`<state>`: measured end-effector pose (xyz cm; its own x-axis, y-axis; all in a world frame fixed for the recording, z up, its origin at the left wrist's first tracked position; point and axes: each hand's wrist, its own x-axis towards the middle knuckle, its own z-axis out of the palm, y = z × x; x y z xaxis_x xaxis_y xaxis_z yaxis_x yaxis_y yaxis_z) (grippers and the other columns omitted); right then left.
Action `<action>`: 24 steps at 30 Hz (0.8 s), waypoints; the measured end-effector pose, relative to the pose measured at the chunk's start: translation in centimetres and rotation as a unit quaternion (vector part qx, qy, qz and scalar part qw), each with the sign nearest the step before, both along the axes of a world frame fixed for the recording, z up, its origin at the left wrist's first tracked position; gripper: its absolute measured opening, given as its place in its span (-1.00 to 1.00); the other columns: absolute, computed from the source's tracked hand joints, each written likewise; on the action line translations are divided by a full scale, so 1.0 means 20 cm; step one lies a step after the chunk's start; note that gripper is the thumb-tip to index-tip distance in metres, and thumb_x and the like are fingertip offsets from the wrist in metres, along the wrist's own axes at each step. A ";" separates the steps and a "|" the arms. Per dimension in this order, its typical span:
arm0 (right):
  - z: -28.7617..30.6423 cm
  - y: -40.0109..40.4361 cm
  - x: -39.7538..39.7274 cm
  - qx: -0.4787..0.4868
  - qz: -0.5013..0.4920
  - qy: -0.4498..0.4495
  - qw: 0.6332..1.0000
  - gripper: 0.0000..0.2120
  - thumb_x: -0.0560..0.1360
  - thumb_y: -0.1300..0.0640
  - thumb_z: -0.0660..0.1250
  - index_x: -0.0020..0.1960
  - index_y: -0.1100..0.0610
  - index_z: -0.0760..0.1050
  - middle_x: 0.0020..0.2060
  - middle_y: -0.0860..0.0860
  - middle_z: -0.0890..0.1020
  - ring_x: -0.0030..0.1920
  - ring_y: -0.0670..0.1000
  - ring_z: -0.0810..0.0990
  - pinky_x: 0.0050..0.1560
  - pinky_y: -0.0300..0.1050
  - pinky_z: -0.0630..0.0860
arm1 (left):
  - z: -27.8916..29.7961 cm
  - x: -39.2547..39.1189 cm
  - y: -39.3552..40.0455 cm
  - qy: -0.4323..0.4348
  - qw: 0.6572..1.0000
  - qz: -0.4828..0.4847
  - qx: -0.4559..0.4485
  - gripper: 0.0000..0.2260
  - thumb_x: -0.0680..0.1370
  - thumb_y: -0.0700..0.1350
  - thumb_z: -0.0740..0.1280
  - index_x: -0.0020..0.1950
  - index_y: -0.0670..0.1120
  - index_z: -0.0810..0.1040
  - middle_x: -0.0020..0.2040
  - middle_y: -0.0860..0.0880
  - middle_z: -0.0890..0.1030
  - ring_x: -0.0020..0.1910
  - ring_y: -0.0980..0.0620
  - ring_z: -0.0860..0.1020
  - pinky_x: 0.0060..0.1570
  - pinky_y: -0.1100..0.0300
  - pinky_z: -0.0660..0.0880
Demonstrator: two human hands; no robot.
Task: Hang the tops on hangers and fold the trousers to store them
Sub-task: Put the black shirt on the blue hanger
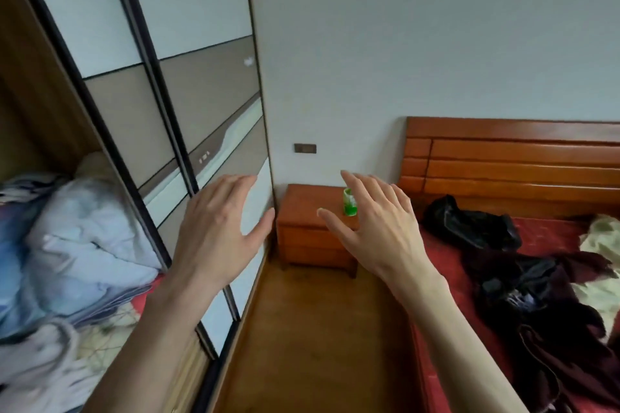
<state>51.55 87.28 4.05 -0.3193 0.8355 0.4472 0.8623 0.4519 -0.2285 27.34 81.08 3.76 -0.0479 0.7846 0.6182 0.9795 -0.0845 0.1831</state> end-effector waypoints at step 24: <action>0.27 0.30 -1.55 0.032 0.344 -0.020 0.938 -0.21 0.56 -0.53 -0.17 0.68 -0.18 0.02 0.60 -0.19 0.28 0.62 -0.07 0.19 0.61 -0.05 0.04 | 0.26 -1.05 -0.43 -0.021 0.933 0.357 0.034 -0.48 0.56 0.25 0.20 0.37 -0.04 0.56 0.25 0.02 0.62 0.26 -0.08 0.58 0.21 -0.07 0.53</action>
